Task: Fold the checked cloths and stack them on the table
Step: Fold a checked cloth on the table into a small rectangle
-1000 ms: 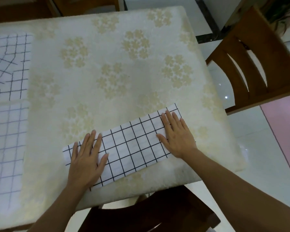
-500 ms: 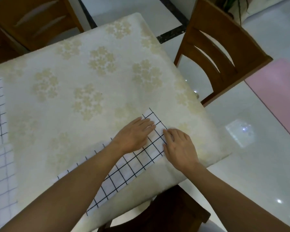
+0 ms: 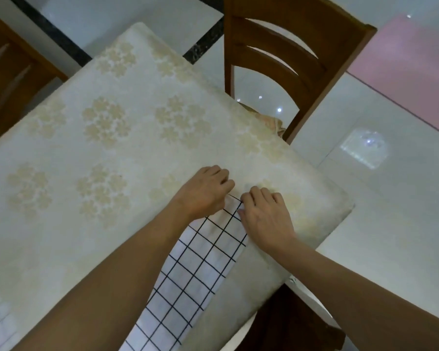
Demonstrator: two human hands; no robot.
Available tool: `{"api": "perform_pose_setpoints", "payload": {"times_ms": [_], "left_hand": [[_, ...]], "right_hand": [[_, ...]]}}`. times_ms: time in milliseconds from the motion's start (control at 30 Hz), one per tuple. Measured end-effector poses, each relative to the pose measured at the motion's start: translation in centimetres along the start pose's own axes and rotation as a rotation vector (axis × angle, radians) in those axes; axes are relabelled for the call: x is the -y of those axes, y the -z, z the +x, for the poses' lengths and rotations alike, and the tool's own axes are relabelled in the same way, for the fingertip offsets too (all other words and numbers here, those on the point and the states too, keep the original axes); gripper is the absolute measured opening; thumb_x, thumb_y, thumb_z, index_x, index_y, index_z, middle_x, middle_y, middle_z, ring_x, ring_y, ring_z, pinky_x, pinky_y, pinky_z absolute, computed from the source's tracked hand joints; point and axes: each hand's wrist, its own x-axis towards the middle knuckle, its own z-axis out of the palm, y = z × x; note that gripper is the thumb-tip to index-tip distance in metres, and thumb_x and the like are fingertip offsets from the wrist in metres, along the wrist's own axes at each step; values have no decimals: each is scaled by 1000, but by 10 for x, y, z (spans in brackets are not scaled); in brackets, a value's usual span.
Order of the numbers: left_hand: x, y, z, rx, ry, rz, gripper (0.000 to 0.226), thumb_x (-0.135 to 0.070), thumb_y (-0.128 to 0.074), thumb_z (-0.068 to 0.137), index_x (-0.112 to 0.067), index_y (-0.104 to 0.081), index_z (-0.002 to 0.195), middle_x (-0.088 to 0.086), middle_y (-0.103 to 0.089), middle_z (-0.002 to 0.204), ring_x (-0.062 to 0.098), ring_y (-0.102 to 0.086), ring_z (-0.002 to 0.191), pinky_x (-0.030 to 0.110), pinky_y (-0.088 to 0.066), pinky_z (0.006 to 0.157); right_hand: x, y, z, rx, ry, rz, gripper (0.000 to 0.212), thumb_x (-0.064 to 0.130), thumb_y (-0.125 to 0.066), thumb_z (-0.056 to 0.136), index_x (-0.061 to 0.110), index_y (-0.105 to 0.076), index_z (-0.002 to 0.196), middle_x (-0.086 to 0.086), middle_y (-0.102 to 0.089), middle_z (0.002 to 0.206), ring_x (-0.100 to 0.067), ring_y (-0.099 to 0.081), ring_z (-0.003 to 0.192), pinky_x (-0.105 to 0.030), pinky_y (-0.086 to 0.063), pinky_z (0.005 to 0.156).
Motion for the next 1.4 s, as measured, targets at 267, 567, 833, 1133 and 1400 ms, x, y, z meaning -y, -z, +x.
{"api": "perform_pose_setpoints", "payload": {"times_ms": [267,567,833,1133,1400], "left_hand": [[7,9,3,28,-56,-48,15,-11,-65,71,-10,-55,83,7,-53,82,26,-51,74,39,-48,76],[13,17,19,33,-66,-50,26,-21,-64,83,-14,-68,108,3,-65,98,25,-60,85,42,-52,86],[4,36,23,-66,37,-84,42,8,-82,67,-6,-74,106,10,-74,105,32,-70,86,41,-57,79],[-26,77,-86,-208,194,-67,66,23,-75,64,-4,-68,123,11,-69,125,30,-67,113,45,-49,102],[-68,54,-215,-262,341,-104,86,31,-68,59,-8,-60,136,7,-60,139,26,-57,127,43,-45,108]], "right_hand": [[9,0,13,80,-109,147,29,37,-69,81,11,-60,91,-6,-55,88,-26,-52,78,-37,-40,64],[-15,9,37,90,-48,190,26,14,-78,78,10,-62,99,-6,-58,85,-27,-56,73,-37,-43,62],[-30,56,62,237,-35,167,19,14,-71,85,17,-66,103,0,-61,64,-26,-55,50,-25,-20,44],[57,103,8,249,17,341,50,-10,-67,74,1,-63,122,-14,-69,108,-30,-68,94,-36,-58,64],[153,96,-73,67,164,272,55,2,-29,85,0,-60,131,-16,-64,131,-33,-60,124,-44,-52,101]]}}
